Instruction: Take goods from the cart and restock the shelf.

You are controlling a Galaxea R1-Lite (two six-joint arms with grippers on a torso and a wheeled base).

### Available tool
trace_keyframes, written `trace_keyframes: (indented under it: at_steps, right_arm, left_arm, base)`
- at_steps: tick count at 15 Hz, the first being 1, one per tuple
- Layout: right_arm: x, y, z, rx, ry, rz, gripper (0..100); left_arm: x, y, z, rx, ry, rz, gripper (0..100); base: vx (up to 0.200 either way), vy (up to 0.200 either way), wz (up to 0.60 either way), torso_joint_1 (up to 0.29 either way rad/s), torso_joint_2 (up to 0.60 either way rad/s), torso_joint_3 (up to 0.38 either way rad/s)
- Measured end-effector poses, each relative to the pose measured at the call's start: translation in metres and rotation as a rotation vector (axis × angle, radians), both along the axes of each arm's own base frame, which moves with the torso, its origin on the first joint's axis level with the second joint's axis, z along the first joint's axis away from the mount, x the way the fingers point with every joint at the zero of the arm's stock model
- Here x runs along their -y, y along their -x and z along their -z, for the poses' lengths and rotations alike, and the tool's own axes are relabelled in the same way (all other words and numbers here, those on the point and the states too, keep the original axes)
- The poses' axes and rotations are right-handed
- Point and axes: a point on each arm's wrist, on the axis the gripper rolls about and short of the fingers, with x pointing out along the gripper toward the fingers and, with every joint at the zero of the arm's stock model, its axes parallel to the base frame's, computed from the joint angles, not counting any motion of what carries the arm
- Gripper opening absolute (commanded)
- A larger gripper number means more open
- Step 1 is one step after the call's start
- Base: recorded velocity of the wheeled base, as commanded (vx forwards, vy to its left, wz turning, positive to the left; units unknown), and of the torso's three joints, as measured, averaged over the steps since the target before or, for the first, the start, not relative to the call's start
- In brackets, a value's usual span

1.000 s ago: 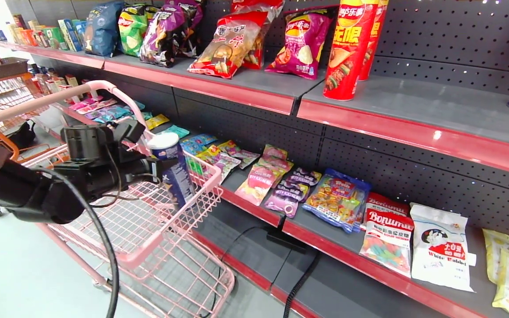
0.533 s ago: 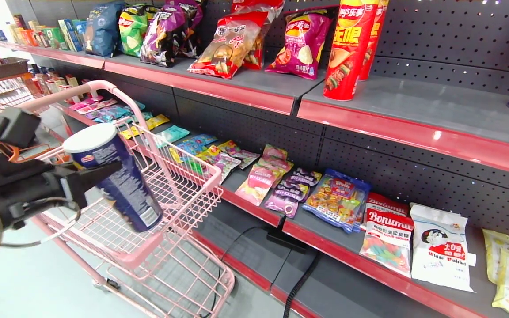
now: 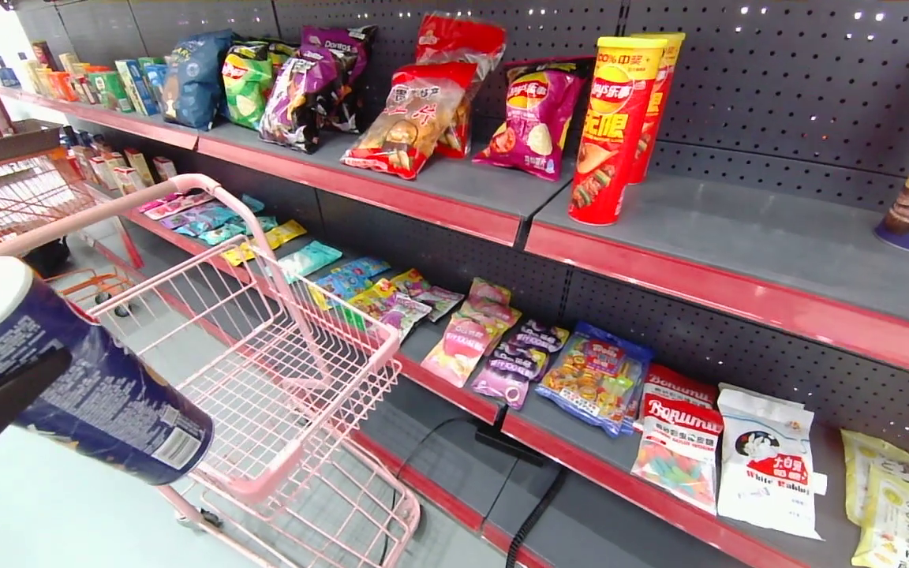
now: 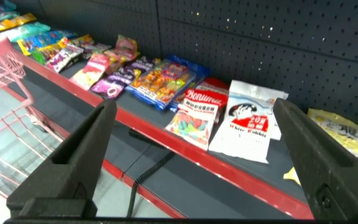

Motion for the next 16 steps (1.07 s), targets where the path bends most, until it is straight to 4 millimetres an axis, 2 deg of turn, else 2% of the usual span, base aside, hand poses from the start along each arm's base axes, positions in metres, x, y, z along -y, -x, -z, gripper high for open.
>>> trace_keyframes:
  at_steps: [7, 10, 16]
  right_arm:
    - [0.0, 0.0, 0.0, 0.0, 0.001, 0.0, 100]
    - [0.0, 0.0, 0.0, 0.0, 0.001, 0.0, 100]
    - [0.0, 0.0, 0.0, 0.0, -0.001, 0.0, 100]
  left_arm:
    - [-0.001, 0.014, -0.009, 0.08, -0.007, -0.048, 0]
    - [-0.001, 0.018, -0.011, 0.1, -0.015, -0.068, 0]
    - [0.0, 0.023, -0.014, 0.119, -0.022, -0.052, 0]
  base:
    - [0.0, 0.0, 0.0, 0.212, -0.56, -0.354]
    - [0.0, 0.0, -0.6, 0.17, -0.41, -0.24]
    - [0.0, 0.0, -0.6, 0.019, -0.03, -0.014]
